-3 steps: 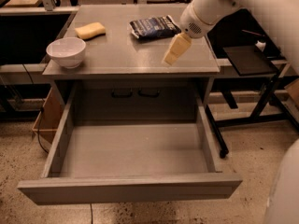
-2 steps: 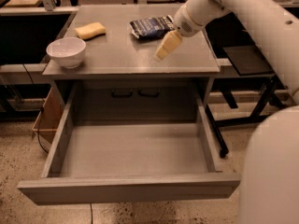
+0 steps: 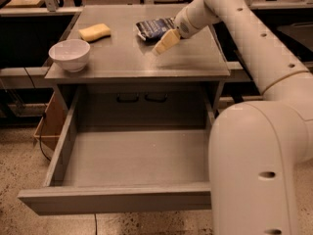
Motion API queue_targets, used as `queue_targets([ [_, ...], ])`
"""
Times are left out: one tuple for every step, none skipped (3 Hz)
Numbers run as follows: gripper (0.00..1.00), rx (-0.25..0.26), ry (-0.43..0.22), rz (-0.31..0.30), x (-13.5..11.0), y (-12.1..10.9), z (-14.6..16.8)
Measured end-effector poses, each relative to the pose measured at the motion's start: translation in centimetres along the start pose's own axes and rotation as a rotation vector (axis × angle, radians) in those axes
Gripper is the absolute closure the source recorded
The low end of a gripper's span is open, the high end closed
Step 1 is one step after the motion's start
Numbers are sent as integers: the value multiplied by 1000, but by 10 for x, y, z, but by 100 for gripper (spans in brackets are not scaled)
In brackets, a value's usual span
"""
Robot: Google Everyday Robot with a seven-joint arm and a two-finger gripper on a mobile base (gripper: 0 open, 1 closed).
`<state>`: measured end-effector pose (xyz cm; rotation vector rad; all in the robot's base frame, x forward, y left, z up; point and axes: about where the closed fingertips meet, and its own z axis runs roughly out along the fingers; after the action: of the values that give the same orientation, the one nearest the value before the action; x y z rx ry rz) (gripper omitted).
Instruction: Place blue chip bag into top drawer
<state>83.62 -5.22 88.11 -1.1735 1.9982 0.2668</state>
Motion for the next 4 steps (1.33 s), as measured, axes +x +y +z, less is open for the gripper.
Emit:
queue_targets([
  [0, 12, -9, 26, -3, -12, 20],
  [0, 56, -27, 58, -1, -32, 36],
  [0, 114, -40, 97, 8, -56, 47],
  [0, 151, -58, 142, 14, -71, 55],
])
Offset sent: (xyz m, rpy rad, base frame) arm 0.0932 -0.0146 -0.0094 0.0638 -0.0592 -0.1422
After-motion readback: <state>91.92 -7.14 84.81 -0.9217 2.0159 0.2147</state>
